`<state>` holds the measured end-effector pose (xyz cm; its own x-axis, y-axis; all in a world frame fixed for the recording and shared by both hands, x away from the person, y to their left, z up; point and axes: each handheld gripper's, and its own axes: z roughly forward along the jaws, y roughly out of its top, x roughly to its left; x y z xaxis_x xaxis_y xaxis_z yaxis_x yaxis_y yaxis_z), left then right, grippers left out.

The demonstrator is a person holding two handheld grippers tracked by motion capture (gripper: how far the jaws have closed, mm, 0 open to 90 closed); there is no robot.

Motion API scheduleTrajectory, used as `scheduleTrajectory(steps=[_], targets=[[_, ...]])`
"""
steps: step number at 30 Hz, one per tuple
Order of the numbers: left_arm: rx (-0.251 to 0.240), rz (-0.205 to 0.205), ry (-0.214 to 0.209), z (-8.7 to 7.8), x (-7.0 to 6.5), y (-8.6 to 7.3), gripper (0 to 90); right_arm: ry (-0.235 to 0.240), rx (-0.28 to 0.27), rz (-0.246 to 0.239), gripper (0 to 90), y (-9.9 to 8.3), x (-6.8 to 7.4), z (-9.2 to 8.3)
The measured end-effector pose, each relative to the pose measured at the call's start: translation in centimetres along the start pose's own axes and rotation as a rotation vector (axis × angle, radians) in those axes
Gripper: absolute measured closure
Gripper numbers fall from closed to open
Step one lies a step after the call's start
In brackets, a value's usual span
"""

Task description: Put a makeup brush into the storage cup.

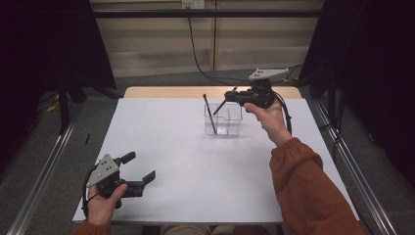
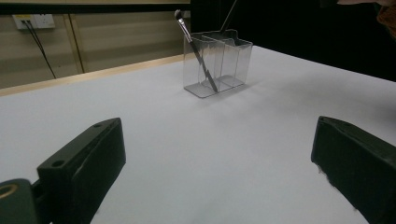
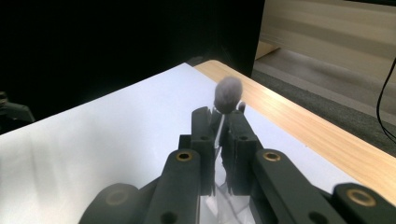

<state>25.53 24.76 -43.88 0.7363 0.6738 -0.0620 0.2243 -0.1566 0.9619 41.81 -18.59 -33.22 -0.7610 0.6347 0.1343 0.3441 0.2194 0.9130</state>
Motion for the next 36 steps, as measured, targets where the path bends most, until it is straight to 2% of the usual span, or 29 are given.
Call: scheduleTrajectory(steps=[6,13,18,23,36], targets=[[-0.007,-0.003,0.001,0.0,-0.1,0.0,3.0,-0.013,0.031,-0.006,83.8,0.3,-0.2,1.2],[0.003,-0.004,0.000,0.0,0.0,0.0,3.0,-0.008,0.064,-0.005,83.7,-0.3,-0.3,2.4],[0.006,0.002,0.001,0.1,0.0,0.0,3.0,-0.006,0.075,0.000,83.8,-0.6,-0.4,2.9],[0.009,0.003,-0.003,0.1,-0.1,0.0,3.0,-0.015,0.103,-0.020,83.7,-0.9,-0.3,3.3],[0.014,0.014,-0.005,0.0,0.0,0.0,2.9,-0.004,0.123,0.000,83.7,-2.1,-0.6,4.5]])
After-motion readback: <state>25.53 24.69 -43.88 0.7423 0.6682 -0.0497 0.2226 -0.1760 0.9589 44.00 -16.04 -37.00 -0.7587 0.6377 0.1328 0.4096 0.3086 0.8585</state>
